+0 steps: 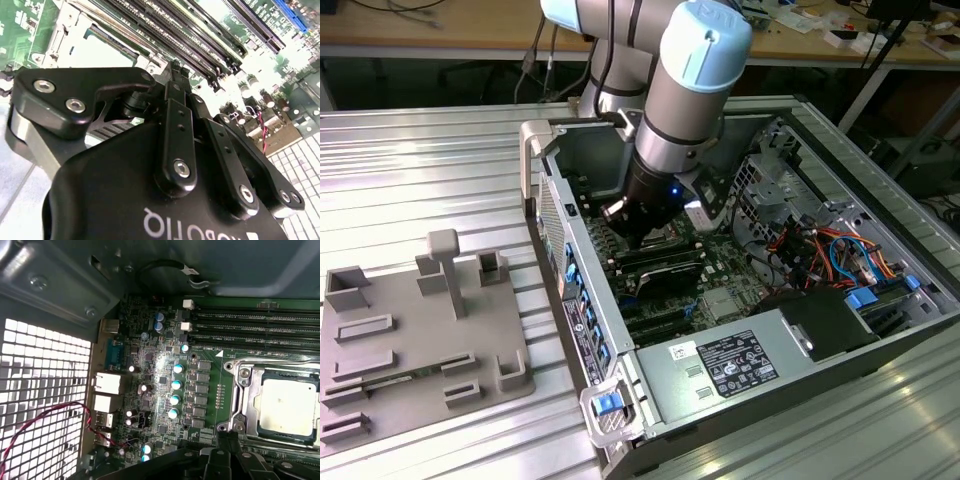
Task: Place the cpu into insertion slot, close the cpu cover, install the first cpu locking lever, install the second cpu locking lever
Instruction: 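Install the second cpu locking lever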
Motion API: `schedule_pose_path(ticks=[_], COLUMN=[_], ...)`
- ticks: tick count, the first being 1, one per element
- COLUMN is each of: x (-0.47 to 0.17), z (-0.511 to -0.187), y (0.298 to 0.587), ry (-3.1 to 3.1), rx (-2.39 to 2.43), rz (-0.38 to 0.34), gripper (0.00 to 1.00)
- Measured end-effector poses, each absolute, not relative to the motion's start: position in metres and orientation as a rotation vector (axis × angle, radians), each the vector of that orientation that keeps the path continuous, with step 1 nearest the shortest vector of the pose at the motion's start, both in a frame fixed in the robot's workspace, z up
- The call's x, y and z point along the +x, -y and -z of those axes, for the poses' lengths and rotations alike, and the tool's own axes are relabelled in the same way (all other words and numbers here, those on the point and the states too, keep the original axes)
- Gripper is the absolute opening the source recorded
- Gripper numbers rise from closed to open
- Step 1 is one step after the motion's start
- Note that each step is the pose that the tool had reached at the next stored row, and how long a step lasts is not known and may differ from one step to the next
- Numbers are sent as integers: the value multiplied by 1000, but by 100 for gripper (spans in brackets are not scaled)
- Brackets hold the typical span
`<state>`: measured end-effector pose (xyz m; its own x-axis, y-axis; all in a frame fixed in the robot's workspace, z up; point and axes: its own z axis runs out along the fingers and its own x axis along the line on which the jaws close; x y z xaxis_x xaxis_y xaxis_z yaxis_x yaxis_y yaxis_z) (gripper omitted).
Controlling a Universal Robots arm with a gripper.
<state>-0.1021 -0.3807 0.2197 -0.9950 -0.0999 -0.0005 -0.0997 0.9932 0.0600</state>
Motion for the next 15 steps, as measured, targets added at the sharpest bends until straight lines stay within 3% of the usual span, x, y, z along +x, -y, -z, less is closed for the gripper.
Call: schedule_pose_path(ticks=[15], x=[-102], z=[-236], y=[381], ry=[3134], rx=[157], rz=[94], gripper=[11])
